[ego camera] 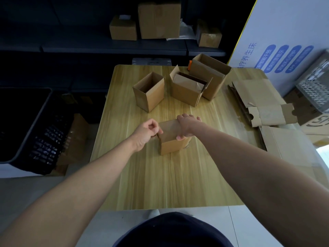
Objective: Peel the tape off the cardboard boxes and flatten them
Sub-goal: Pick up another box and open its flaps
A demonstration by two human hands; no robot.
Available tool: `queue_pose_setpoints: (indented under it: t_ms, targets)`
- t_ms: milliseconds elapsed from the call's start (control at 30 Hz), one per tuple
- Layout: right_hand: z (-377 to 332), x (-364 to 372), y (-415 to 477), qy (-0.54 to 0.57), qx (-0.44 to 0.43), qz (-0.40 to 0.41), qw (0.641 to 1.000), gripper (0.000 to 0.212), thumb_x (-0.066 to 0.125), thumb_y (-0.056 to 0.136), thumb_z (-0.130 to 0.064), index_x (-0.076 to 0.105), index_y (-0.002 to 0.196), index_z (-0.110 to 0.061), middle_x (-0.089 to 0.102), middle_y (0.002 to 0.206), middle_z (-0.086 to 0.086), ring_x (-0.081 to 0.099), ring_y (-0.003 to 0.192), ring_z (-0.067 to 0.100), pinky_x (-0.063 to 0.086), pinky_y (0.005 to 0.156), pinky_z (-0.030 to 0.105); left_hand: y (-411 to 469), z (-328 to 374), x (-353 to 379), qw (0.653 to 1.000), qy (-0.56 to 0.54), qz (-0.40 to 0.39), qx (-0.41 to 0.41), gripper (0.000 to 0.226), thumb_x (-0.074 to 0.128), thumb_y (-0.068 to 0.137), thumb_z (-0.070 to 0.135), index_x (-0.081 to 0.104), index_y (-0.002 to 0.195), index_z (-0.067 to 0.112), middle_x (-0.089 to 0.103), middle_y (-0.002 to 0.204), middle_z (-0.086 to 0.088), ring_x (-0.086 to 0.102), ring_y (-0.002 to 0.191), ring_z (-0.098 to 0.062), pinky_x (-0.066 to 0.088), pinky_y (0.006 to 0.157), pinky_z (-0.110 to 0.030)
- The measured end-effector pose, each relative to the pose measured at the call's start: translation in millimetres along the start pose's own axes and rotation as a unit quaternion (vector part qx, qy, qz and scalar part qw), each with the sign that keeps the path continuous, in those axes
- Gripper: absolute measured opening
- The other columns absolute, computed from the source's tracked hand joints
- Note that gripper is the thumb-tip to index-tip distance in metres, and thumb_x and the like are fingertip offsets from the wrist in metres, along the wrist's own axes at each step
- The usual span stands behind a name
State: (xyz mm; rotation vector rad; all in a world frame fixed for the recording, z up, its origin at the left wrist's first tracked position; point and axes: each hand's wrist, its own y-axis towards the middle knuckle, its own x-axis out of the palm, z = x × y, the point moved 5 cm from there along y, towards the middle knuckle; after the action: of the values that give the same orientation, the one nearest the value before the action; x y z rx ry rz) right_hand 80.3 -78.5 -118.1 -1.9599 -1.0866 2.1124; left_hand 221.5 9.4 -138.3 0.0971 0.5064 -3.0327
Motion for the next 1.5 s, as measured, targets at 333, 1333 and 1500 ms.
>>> queue_pose_setpoints:
  t_ms: [333,1333,1500]
  targets:
    - [-11.1,-3.4,-6.9,0.006,-0.089,0.023,0.996,0.114,0.078,0.073,-0.039,-0.004,0.152,-0.031,-0.003,0.161,-0.004,-0.014,0.145,0.032,-0.005,0.113,0.059,2.4,12.6,1.2,0.962,-0.259,0.084,-0.027,0.027,0.045,0.09,-0.004,0.046,0.07,0.014,0.057,0.067,-0.007,0.053,0.072,-0.021,0.045,0.072,-0.033]
    - [24.6,37.3,-15.1,0.139,-0.019,0.079,0.987,0.112,0.081,0.064,-0.049,0.015,0.148,-0.017,0.03,0.145,0.004,0.02,0.138,0.026,0.014,0.117,0.048,24.8,25.0,25.2,0.848,0.504,0.165,-0.007,0.088,0.055,0.072,0.075,0.053,0.126,0.005,0.045,0.132,-0.011,0.044,0.121,-0.026,0.048,0.092,-0.036]
    - [14.7,35.2,-13.1,0.079,-0.01,0.093,0.993,0.109,0.076,0.067,-0.056,0.017,0.148,-0.015,0.031,0.147,0.006,0.022,0.14,0.027,0.004,0.118,0.051,23.4,27.4,36.3,0.826,0.548,0.13,0.009,0.092,0.051,0.07,0.081,0.057,0.12,0.004,0.047,0.124,-0.012,0.048,0.113,-0.026,0.047,0.091,-0.037]
